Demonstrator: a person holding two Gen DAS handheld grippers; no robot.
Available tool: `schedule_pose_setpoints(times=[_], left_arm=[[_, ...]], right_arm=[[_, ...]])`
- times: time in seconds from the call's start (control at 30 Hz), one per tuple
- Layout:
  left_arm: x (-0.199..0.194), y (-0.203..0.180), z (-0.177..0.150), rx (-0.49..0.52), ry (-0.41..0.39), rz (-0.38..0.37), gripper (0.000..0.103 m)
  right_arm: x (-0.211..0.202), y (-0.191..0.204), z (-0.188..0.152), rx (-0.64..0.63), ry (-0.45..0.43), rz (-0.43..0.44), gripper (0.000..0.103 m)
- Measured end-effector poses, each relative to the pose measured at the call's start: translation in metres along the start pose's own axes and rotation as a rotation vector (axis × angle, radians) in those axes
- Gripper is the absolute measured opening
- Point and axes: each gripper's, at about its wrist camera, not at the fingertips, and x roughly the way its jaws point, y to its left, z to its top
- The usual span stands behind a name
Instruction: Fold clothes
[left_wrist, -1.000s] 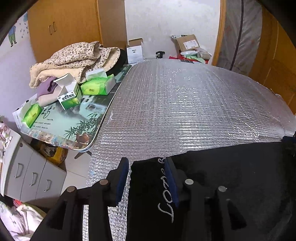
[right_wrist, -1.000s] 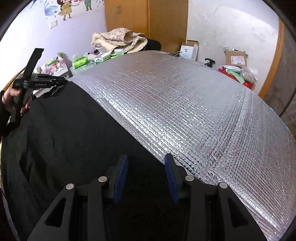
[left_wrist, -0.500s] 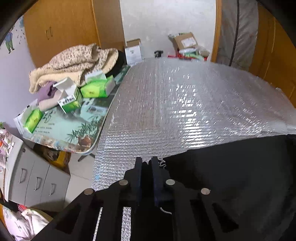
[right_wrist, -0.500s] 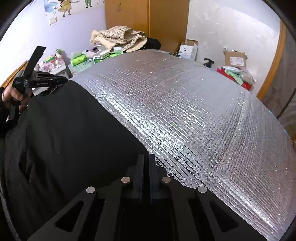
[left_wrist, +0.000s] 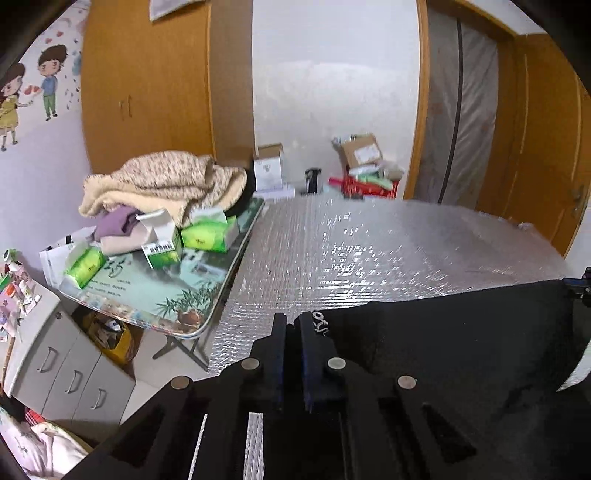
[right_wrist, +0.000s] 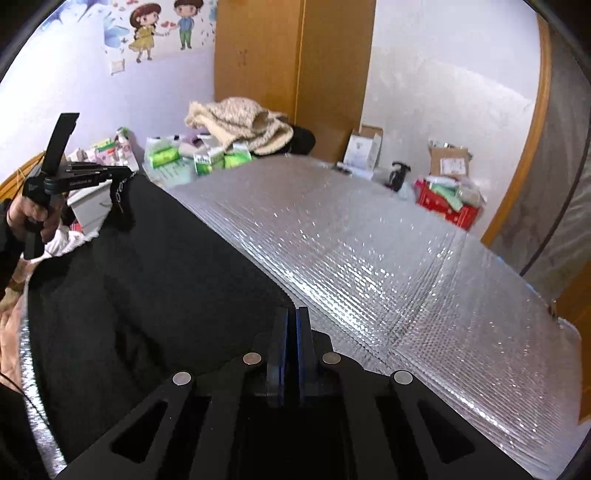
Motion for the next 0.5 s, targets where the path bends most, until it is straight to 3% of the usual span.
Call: schedule_pose_setpoints(times=[0.3,0.5], left_arm=[[-0.089,-0.003,-0.031,-0.019,-0.145,-0.015,0.007],[-0.122,-0.003,-0.081,-0.067,-0.155,-0.02,0.006]], right_arm=[[-0.079,0.046,-0.013,-0.044,-0.109,0.007,0.004],[-0.11,0.082,-0.042,-0.059,-0.112,0.048,0.004]])
